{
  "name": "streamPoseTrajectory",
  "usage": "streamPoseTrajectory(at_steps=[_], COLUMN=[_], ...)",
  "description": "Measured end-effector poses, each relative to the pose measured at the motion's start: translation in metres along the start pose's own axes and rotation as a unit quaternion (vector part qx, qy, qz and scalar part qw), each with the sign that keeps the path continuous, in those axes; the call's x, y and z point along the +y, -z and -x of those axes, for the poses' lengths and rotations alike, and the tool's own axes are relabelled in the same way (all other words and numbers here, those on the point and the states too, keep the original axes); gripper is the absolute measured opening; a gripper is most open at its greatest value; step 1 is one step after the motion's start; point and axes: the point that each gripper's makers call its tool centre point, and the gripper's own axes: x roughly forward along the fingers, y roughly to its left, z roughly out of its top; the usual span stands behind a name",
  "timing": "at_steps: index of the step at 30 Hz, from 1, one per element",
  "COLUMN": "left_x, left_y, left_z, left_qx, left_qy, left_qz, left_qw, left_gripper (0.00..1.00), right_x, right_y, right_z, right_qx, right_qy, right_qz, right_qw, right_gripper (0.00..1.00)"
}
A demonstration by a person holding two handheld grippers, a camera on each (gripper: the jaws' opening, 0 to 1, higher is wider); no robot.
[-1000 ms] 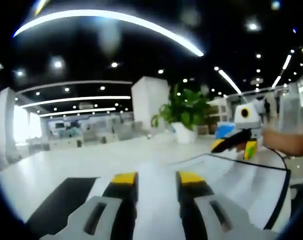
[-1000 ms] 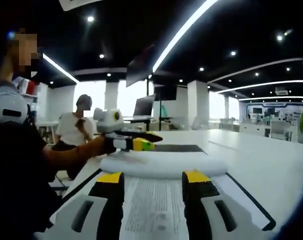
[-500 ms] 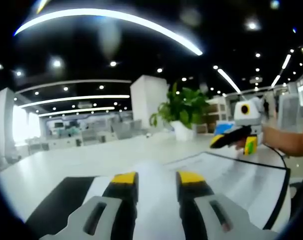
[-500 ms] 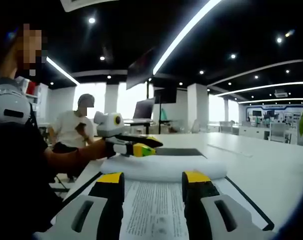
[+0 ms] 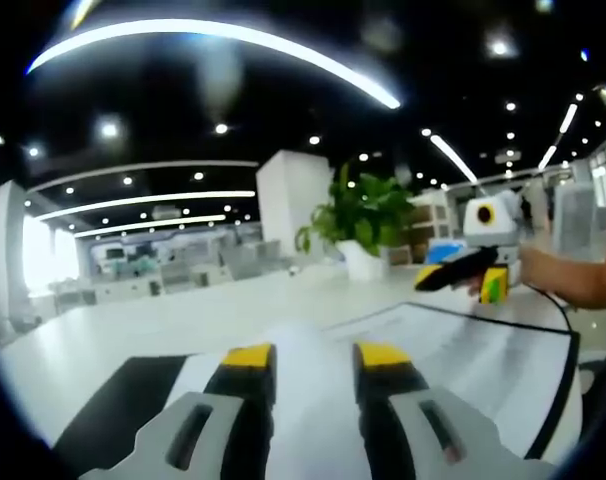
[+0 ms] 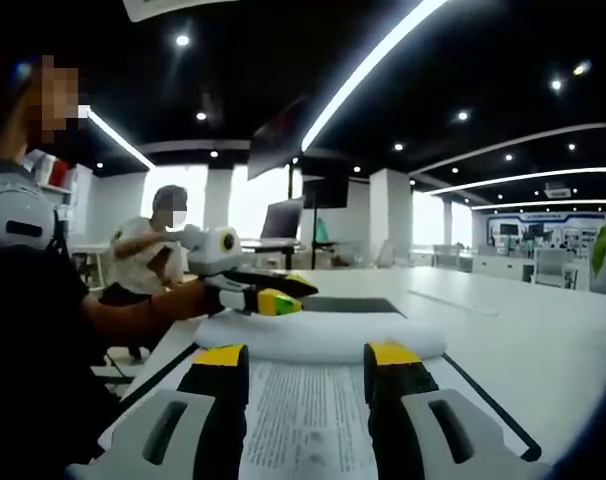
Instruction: Flip through the bound document one page at a time
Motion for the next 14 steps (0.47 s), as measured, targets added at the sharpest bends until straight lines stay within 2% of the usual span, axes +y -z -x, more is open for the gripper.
streamPoseTrajectory(at_steps=[14], left_x=[0.0001], left_y=[0.0040], left_z=[-0.0028], left_qx=[0.007], left_qy=[-0.003], left_qz=[-0.003], left_qw=[1.0000], left_gripper=[0.32], right_x=[-0.0006], right_y=[0.0002], right_z=[0.0044], right_qx=[-0.002], right_qy=[0.005], right_qz=[0.004], right_qw=[1.0000], right_gripper=[0.48])
